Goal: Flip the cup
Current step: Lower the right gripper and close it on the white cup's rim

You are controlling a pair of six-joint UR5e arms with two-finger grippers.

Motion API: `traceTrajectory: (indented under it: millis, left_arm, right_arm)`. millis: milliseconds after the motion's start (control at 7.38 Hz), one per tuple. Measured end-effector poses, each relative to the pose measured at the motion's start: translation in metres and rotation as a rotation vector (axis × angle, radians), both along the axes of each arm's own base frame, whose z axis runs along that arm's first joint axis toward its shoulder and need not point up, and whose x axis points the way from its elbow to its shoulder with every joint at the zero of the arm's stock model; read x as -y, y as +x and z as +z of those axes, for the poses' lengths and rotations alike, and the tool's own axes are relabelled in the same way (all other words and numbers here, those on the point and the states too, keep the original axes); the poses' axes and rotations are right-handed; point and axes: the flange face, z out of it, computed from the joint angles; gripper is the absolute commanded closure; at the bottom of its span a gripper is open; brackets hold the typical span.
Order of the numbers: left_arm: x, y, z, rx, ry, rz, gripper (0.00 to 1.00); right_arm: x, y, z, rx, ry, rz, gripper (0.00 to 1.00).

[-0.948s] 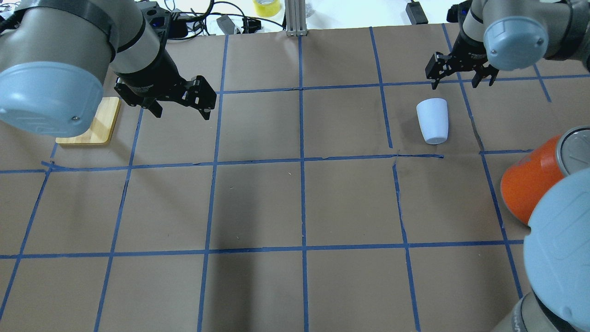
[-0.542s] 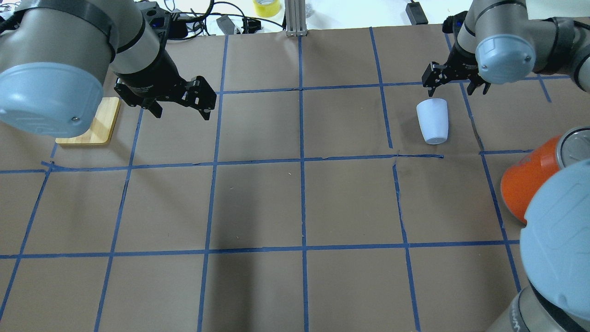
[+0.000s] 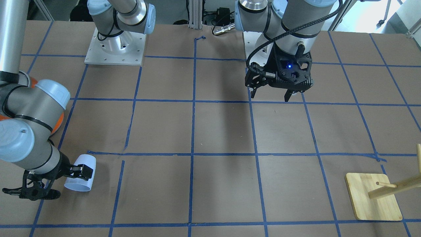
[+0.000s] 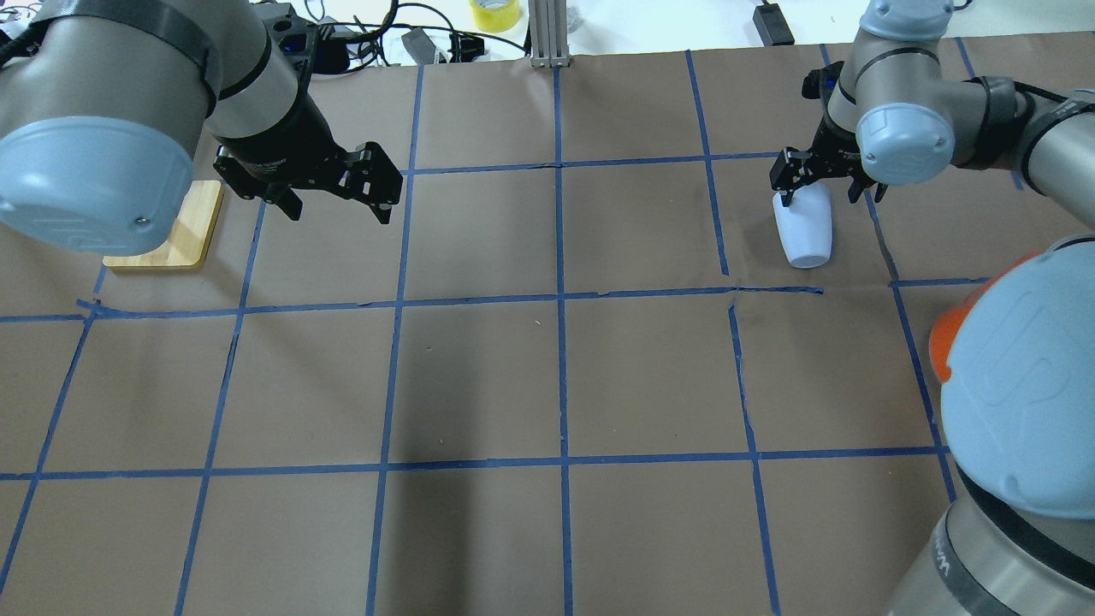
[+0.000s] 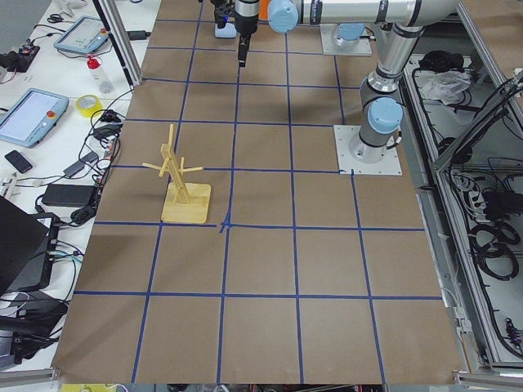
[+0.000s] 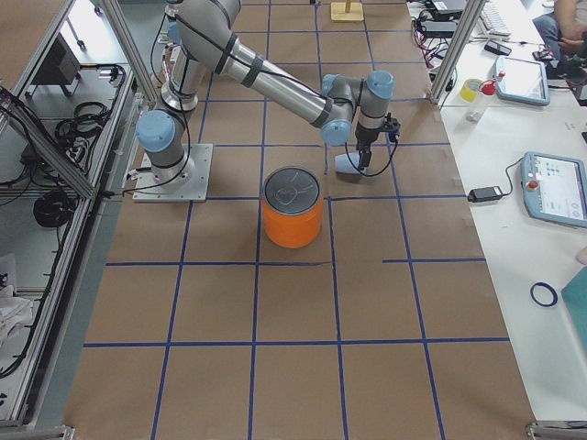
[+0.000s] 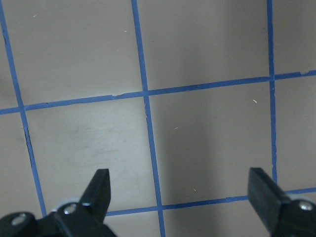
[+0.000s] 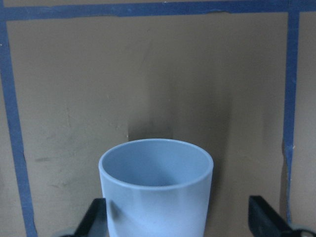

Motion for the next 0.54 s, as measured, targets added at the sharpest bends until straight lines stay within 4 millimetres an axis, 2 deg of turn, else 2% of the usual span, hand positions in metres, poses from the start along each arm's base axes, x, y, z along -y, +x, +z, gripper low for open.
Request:
traceTrajectory:
  millis: [542]
  left_arm:
    - [0.004, 0.000, 0.001, -0.001, -0.028, 0.005, 0.00]
  right_arm:
    - [-0.004, 0.001, -0.022, 0.012, 0.032, 0.024, 0.00]
